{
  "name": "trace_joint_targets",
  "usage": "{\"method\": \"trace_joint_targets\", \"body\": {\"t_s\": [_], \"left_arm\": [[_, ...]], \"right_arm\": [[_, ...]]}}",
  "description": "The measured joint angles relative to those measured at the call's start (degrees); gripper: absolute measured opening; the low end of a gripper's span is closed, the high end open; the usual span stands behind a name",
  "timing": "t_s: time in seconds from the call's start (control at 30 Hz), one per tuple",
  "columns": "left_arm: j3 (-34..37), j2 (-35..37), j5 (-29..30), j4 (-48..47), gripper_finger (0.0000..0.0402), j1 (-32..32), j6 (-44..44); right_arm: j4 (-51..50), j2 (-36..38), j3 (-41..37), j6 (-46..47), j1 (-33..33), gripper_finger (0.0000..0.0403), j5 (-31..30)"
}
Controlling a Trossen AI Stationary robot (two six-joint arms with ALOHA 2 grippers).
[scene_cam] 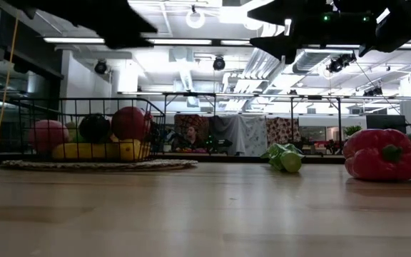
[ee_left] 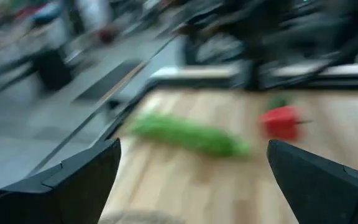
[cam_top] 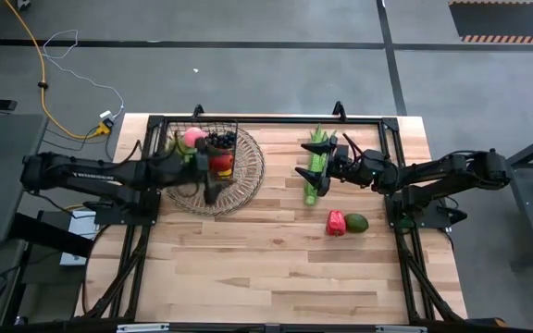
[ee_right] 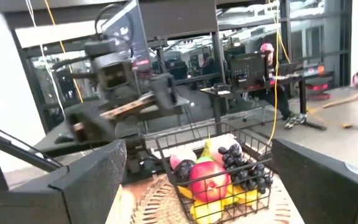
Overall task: Build produce basket
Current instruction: Put the green leaf lettuce into the black wire basket
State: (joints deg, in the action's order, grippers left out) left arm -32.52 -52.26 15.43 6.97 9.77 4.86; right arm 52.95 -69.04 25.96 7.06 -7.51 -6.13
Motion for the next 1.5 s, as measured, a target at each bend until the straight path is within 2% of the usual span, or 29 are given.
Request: {"method": "trace_joint_targets", "body": {"t_s": [0.1,0.17,0.23,0.3,0.4,0.5,0.57,0.63,0.7,0.8,0.93,1.07,1.27,1.5], "left_arm": [[2.3,0.9,-4.9,5.6,0.0392,-2.0,2.4],[2.4,1.6,-4.8,6.1,0.0392,-2.4,2.8],[2.4,1.8,-4.5,6.1,0.0392,-2.4,2.7],[2.5,1.9,-4.5,6.2,0.0392,-2.4,2.4],[2.4,2.0,-4.5,6.5,0.0392,-2.4,2.4],[2.5,2.0,-4.4,6.4,0.0392,-2.3,2.4],[2.5,2.0,-4.1,6.0,0.0392,-2.3,2.3],[2.5,2.0,-3.7,5.4,0.0392,-2.3,2.2],[2.5,2.0,-2.8,4.2,0.0392,-2.3,1.8],[2.5,2.0,-0.9,2.9,0.0392,-2.3,0.6],[2.5,2.0,0.7,1.1,0.0392,-2.3,-0.2],[2.5,2.0,0.8,0.1,0.0392,-2.3,-0.1],[2.5,1.9,0.8,0.4,0.0392,-2.3,-0.1],[2.5,1.9,0.8,0.6,0.0392,-2.3,-0.1]], "right_arm": [[-0.6,0.0,0.0,3.9,0.0,0.039,-0.4],[-1.9,0.0,0.0,6.1,0.0,0.039,-1.7],[-7.2,0.0,1.3,8.0,0.0,0.039,-4.4],[-19.5,0.0,5.4,11.9,0.0,0.039,-9.7],[-49.5,-1.2,16.0,19.4,0.3,0.039,-20.1],[-77.7,-5.3,25.5,31.1,1.0,0.039,-29.3],[-90.1,-8.8,30.0,39.3,1.3,0.039,-31.9],[-97.5,-12.1,32.4,45.9,1.4,0.039,-32.3],[-99.5,-15.2,33.0,51.0,1.4,0.039,-32.3],[-96.8,-19.3,32.2,56.2,1.3,0.039,-32.3],[-93.4,-24.5,31.0,59.9,0.7,0.039,-30.8],[-95.4,-28.3,30.9,65.0,0.4,0.039,-30.6],[-90.5,-30.6,30.9,63.7,0.4,0.039,-32.2],[-93.6,-33.7,30.9,66.8,0.4,0.039,-32.7]]}}
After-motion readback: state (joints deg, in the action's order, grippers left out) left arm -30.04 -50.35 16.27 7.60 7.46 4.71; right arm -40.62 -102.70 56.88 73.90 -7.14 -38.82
